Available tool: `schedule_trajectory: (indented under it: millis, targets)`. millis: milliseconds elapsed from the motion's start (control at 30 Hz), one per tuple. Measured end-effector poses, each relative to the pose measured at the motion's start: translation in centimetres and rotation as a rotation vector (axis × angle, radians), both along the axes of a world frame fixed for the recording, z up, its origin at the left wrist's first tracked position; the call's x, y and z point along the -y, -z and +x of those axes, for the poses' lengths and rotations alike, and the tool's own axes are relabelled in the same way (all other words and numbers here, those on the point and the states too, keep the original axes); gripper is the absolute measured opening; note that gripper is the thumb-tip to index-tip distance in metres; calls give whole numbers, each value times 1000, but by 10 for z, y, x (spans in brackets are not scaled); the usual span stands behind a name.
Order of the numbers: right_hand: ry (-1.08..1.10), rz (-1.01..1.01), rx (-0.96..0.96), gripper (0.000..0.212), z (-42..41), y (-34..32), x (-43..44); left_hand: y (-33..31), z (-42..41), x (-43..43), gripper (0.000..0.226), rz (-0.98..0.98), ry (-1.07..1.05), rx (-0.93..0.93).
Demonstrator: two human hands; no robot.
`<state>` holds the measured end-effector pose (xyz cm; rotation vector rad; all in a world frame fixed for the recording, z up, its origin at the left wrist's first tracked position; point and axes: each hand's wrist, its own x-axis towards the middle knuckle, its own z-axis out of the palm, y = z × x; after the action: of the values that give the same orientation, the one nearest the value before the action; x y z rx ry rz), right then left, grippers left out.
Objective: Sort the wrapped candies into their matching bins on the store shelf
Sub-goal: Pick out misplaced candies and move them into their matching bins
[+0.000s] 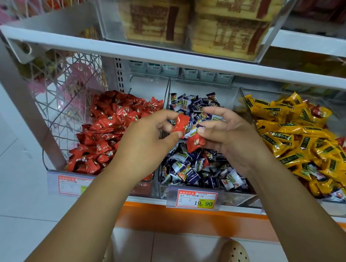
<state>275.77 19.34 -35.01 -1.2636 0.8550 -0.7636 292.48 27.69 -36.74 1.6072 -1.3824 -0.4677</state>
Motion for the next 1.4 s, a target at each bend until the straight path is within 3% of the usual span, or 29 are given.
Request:
schedule_trajectory:
  millis: [233, 367, 467, 633, 733, 800, 833, 900, 1100, 1400]
  targets:
    - [123, 151, 97, 31, 14, 5, -1, -1, -5, 1, 23, -24, -4, 133]
    - [175, 242, 127, 24, 21, 7, -5, 1, -7, 2, 35, -54, -33, 252]
    - [141, 253, 117, 24, 18, 4, -3, 1, -5, 3, 32, -58, -37, 233]
    - [86, -105, -163, 30, -1, -1, 11, -2, 1, 4, 18, -57, -10, 20]
    - [2, -362, -765, 15, -15, -1, 21, -4, 10, 2, 17, -84, -46, -43]
    - [-223, -534, -1160, 17, -16, 4, 21, -4, 12, 0, 17, -88, -71, -34]
    - [-321, -590, -1253, 20, -13, 9, 19, -4, 13, -1, 17, -85, -76, -25]
    - [-390, -635, -1312, 29, -10, 24, 17, -4, 12, -4, 17, -82, -75, -23]
    - [-325, -778, -1404, 50, -8, 46, 12, -1, 19, -9, 14, -58, -82, -33]
    - [-254, -821, -1347, 26, -4, 47, 14, 0, 31, -12, 10, -13, -106, -83]
